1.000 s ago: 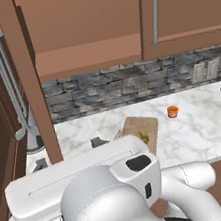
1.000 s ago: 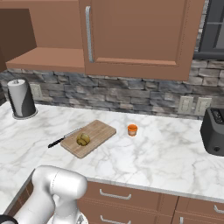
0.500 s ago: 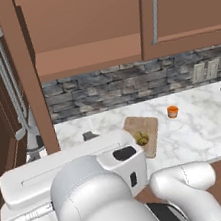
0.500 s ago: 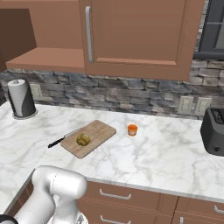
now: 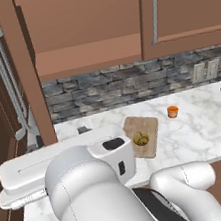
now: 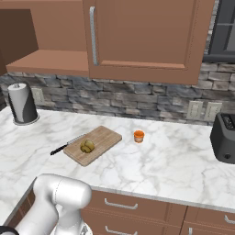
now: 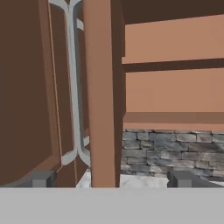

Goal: Pick the bread, place it on the cutting board, pick the jam, place it on the counter, and close the cabinet.

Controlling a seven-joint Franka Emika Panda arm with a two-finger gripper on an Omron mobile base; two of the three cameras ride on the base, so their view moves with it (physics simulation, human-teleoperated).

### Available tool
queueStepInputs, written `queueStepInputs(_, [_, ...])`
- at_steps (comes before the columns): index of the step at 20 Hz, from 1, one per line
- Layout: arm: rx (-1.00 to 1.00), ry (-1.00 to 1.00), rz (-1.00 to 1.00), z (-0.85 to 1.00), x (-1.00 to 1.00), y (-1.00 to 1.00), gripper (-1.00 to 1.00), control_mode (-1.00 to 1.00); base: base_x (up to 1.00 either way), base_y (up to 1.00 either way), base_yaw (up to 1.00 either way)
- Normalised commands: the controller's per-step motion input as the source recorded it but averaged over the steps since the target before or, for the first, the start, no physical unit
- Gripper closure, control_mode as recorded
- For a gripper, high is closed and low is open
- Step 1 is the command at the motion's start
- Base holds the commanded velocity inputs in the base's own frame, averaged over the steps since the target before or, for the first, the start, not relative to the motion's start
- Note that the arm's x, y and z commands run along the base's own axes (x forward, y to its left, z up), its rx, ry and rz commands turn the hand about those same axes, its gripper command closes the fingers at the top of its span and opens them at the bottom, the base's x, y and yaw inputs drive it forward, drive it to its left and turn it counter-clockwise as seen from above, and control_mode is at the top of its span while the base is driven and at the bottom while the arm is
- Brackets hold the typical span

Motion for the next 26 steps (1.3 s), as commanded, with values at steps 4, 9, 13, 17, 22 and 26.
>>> queueStepInputs(4, [0.0, 0.0, 0.0, -0.08, 0.2, 0.01, -1.0, -1.0, 0.0, 0.0, 0.0])
queueStepInputs(9, [0.0, 0.0, 0.0, -0.08, 0.18, 0.02, -1.0, -1.0, 0.0, 0.0, 0.0])
queueStepInputs(13, [0.0, 0.0, 0.0, -0.06, 0.13, 0.02, -1.0, -1.0, 0.0, 0.0, 0.0])
queueStepInputs(17, [0.0, 0.0, 0.0, -0.06, 0.11, 0.06, -1.0, -1.0, 0.0, 0.0, 0.0])
queueStepInputs(22, [0.0, 0.0, 0.0, -0.07, 0.1, 0.13, -1.0, -1.0, 0.0, 0.0, 0.0])
queueStepInputs(26, [0.0, 0.0, 0.0, -0.04, 0.13, 0.1, -1.0, -1.0, 0.0, 0.0, 0.0])
